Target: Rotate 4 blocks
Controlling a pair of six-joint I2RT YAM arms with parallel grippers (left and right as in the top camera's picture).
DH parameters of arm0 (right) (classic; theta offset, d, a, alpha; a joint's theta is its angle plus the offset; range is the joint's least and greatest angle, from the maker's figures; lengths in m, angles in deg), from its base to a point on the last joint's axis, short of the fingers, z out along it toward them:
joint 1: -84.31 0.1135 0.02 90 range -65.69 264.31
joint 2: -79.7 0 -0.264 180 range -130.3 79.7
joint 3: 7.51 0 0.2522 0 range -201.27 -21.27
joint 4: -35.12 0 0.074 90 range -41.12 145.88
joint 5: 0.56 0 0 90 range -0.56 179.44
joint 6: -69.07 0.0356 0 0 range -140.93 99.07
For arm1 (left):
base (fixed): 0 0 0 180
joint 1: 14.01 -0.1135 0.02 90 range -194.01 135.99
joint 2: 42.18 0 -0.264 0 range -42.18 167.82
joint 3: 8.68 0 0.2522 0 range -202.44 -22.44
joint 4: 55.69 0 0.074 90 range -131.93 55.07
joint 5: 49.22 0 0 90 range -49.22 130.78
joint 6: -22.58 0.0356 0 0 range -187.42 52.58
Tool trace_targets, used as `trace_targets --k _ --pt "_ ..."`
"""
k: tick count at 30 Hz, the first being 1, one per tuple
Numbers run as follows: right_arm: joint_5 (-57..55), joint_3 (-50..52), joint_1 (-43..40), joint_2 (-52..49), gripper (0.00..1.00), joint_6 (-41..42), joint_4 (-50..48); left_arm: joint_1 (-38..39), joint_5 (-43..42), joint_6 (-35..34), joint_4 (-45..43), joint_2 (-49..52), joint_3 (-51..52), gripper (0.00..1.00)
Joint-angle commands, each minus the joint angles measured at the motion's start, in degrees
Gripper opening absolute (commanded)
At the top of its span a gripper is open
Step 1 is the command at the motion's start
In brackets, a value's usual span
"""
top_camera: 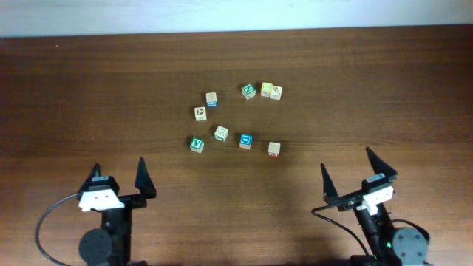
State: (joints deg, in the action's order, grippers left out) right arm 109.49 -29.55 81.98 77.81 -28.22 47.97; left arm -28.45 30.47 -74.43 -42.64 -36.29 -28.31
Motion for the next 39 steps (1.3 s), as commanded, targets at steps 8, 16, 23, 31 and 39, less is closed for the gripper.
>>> trace_targets --k 8,16,23,31,39 --pt "2.54 -28.55 -0.37 -19.34 0.99 0.66 17.27 -0.35 -11.54 5.14 8.52 32.94 -34.75 0.99" --pt "4.61 -51.87 -0.33 -45.59 0.98 0.68 37.62 3.3 -12.98 11.45 39.26 66.53 -70.73 0.99" --pt "25.79 -65.9 -0.26 -76.0 0.98 0.74 50.03 14.62 9.11 11.45 45.94 82.84 -79.91 0.99" --pt "35.12 -65.9 0.39 -98.92 0.84 10.99 46.45 16.2 10.56 11.43 44.98 85.72 -79.89 0.99" --pt "-13.35 -65.9 18.82 -101.0 0.75 39.39 44.61 16.2 10.56 11.43 44.98 85.72 -79.89 0.99"
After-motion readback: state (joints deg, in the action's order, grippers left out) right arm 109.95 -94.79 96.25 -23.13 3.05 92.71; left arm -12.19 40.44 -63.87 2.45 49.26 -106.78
